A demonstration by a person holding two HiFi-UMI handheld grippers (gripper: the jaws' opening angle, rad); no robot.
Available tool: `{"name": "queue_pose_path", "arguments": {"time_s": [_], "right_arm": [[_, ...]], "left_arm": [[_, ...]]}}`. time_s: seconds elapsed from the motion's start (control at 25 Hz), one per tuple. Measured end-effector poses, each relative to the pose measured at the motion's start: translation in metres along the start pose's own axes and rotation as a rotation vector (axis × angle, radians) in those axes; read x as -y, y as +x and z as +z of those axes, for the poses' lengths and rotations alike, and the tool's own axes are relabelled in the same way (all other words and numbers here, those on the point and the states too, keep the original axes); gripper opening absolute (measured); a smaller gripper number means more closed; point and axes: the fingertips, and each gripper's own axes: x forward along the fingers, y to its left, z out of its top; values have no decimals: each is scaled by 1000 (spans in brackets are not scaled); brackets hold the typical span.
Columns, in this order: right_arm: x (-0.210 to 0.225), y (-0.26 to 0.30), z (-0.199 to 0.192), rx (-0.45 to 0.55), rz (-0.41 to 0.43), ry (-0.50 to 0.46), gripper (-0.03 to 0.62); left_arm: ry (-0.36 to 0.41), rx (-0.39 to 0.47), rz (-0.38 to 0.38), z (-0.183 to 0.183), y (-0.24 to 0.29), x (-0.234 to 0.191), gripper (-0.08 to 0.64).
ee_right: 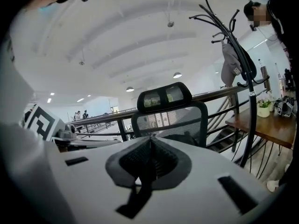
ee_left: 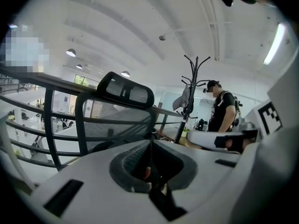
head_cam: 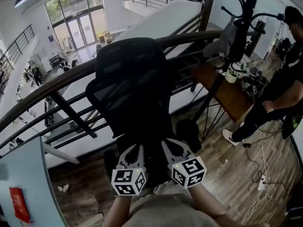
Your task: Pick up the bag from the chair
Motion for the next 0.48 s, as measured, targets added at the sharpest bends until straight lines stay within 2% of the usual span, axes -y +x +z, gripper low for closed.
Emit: {"name": "queue_pose_path", "arguments": {"time_s": [0.24, 0.28, 0.32, 0.36, 0.4, 0.48], "right_arm": [[15, 27, -2, -37, 65, -13, 2], [16, 30, -3, -40, 75, -19, 3], [18, 34, -5, -45, 86, -27, 4], [20, 38, -7, -52, 96, -40, 37], [22, 42, -10, -61, 105, -58, 120], [29, 48, -17, -81, 116, -104, 160]], "left_arm": [[14, -16, 55, -3, 22, -9, 6], [24, -13, 64, -4, 25, -11, 27], [43, -9, 72, -6, 28, -12, 102], [73, -7, 84, -8, 32, -14, 160], [110, -10, 101, -11, 36, -16, 186], [179, -19, 143, -19, 47, -23, 232]]}}
